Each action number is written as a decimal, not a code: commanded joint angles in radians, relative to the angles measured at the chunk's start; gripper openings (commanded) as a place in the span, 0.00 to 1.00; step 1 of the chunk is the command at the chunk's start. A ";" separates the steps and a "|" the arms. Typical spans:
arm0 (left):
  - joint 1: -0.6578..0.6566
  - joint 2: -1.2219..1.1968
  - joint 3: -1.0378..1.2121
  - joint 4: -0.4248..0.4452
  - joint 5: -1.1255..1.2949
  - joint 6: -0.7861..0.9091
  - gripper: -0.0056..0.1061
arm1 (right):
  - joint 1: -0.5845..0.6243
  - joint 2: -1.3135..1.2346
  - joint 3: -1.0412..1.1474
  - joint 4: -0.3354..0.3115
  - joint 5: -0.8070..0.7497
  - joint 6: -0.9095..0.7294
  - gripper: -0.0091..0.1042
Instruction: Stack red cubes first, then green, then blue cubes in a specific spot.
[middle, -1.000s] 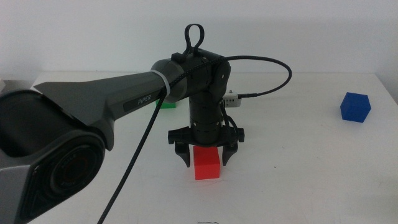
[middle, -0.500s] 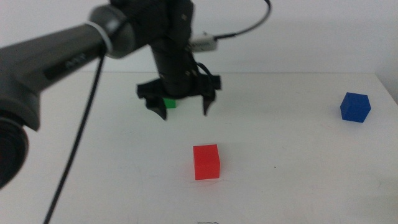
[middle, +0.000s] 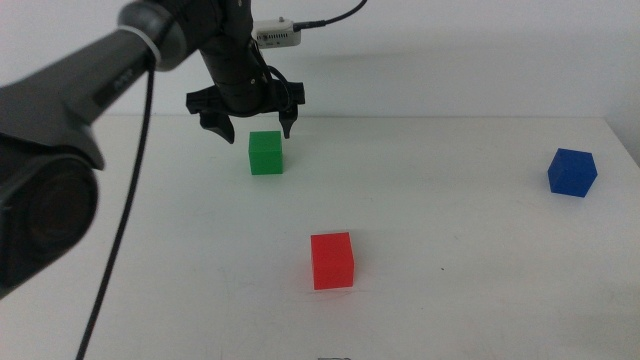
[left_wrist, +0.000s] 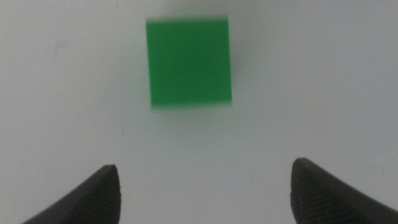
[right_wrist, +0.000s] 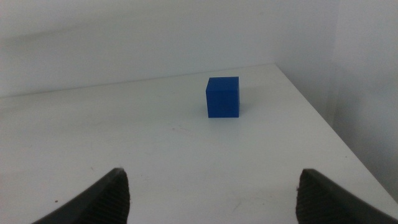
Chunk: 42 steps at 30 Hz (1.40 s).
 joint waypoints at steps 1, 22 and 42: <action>0.007 -0.013 -0.074 0.000 -0.056 0.011 0.89 | -0.006 -0.022 -0.018 -0.012 -0.077 -0.013 0.71; 0.012 0.166 -0.115 0.066 -0.316 0.015 0.89 | -0.006 -0.022 -0.018 -0.012 -0.077 -0.013 0.71; 0.010 0.136 -0.112 -0.031 -0.178 0.052 0.10 | -0.006 -0.022 -0.018 -0.012 -0.077 -0.013 0.71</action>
